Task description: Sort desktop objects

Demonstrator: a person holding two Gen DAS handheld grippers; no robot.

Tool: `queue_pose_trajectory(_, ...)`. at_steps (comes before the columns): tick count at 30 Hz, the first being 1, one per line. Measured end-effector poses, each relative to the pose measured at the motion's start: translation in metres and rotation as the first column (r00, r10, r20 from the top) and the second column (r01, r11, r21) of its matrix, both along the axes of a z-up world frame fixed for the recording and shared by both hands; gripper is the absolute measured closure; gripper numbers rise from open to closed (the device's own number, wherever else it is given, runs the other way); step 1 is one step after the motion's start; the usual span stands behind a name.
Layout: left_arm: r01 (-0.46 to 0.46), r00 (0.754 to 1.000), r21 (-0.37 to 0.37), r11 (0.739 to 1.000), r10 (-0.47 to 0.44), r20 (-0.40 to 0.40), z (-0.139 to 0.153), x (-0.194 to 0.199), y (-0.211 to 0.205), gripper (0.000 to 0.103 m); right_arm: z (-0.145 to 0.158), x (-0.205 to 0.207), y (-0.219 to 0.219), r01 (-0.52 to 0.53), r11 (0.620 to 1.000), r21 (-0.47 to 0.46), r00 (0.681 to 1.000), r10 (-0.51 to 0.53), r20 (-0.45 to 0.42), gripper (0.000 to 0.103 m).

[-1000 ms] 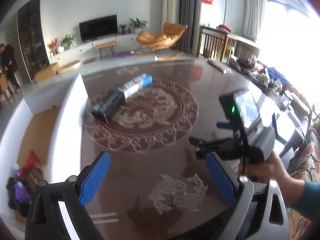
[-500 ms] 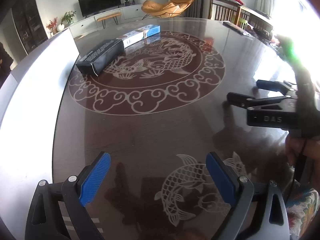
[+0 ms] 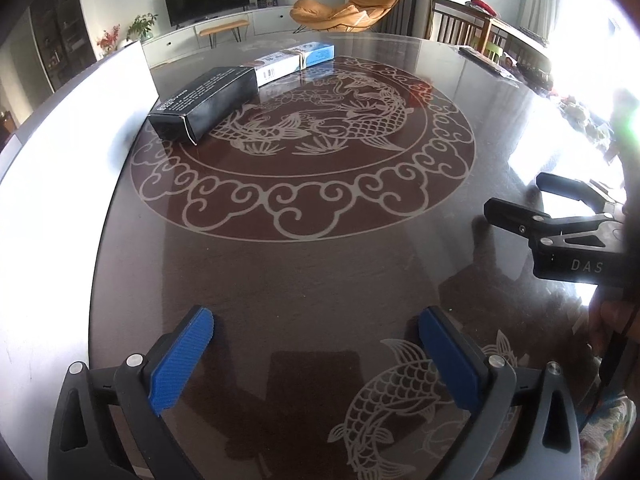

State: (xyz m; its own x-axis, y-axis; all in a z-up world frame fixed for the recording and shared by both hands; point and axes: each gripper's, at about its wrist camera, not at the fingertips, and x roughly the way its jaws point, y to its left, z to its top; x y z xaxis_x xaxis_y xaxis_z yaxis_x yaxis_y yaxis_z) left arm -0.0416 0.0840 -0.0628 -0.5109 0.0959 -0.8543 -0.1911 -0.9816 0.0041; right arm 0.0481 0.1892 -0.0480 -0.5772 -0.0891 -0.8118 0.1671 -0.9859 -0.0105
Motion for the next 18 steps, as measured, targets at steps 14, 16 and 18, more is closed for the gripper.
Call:
queue_pose_trajectory(14, 0.015, 1.000, 0.002, 1.000, -0.015, -0.003, 0.001, -0.007, -0.001, 0.000, 0.000, 0.000, 0.000, 0.000, 1.000, 0.000, 1.000, 0.000, 0.000, 0.000)
queue_pose_trajectory(16, 0.019, 1.000, 0.000, 1.000, -0.019, 0.012, 0.001, -0.013, -0.003, 0.000, 0.000, 0.000, 0.000, 0.000, 1.000, 0.000, 1.000, 0.000, 0.000, 0.000)
queue_pose_trajectory(18, 0.008, 1.000, -0.002, 1.000, -0.008, 0.025, 0.001, -0.017, -0.007, 0.000, 0.000, 0.000, 0.000, 0.000, 1.000, 0.000, 1.000, 0.000, 0.000, 0.000)
